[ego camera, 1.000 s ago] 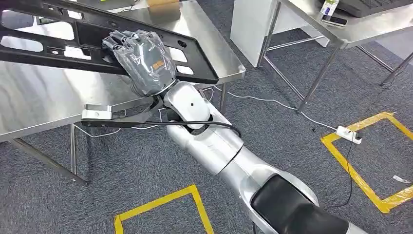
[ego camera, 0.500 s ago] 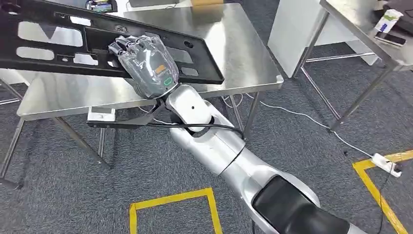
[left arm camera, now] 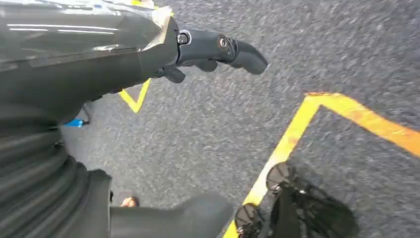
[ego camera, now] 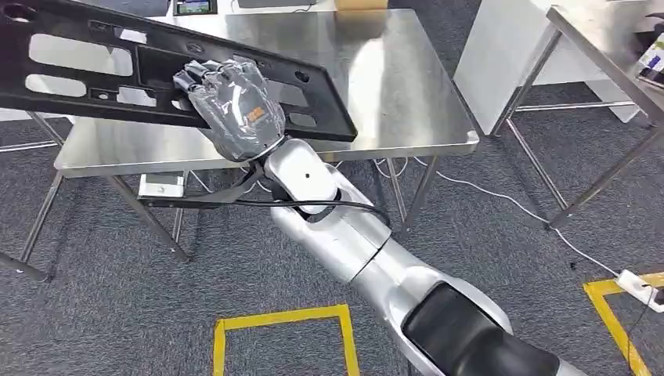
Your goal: Take the parts from the cabinet and place them on the table.
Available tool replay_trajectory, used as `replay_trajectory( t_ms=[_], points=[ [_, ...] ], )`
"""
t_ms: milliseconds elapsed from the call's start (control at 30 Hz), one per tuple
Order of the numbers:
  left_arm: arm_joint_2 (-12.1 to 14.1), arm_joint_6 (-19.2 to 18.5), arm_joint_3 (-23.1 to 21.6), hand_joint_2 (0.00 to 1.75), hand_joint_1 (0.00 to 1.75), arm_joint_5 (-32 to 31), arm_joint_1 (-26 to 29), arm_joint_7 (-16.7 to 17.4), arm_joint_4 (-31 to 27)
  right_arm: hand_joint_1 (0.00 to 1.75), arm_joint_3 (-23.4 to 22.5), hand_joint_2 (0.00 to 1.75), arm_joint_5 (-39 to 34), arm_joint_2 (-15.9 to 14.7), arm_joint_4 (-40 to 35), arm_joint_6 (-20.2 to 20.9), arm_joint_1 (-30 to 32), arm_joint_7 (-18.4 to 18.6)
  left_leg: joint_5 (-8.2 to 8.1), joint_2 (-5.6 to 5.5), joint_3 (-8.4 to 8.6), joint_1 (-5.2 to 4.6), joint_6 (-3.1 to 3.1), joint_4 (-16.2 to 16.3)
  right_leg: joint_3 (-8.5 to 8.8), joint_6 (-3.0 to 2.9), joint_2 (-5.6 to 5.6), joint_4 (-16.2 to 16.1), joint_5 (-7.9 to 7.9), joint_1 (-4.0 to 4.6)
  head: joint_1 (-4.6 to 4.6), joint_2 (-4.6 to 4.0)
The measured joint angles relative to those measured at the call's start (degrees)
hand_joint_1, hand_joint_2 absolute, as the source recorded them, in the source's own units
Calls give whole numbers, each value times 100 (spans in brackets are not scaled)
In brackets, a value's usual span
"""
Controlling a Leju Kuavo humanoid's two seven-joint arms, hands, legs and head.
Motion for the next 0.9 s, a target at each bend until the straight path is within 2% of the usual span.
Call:
replay_trajectory(
  t_ms=[33,67,167,267,433,600,700,900],
  points=[
    [2,-13,0,175,0,2,0,-30,0,175,-21,175,-13,-11,11,0,5,0,1,-10,-1,-24,2,1,-2,2,-2,-6,2,-25,-4,0],
    [9,-67,0,175,0,7,1,-79,0,175,-48,175,-24,-28,26,7,5,0,5,-29,-5,-56,20,5,-5,19,-13,-12,11,-10,-2,0],
    [33,-170,2,175,0,20,6,-192,0,175,-68,175,41,-81,72,72,4,2,-7,-44,-8,-118,90,7,-6,34,-31,-20,18,-42,-4,0],
    [40,-288,2,175,0,70,3,-365,0,175,-72,175,214,-177,124,181,6,67,-9,-44,-9,-138,124,8,-3,120,-31,-36,22,-63,-4,0],
    [59,-420,2,175,0,76,8,-591,0,175,-184,175,251,-477,179,225,31,101,-1,-49,-18,-150,143,10,-3,143,-36,-45,37,-73,-4,0],
    [83,-470,15,175,0,151,10,-994,0,175,-408,175,-34,-819,214,199,127,125,6,-51,-19,-151,153,13,-10,153,-42,-47,43,-84,-4,0],
    [94,-481,28,175,0,186,15,-1209,0,175,-702,175,-438,-1130,238,179,297,-40,6,-55,-19,-149,154,13,-9,154,-49,-47,44,-88,-4,0],
    [101,-424,15,175,0,46,29,-1427,0,175,-1084,175,-695,-1639,234,199,534,-216,8,-55,-20,-138,156,14,-14,156,-51,-46,46,-87,-4,0]
  ],
)
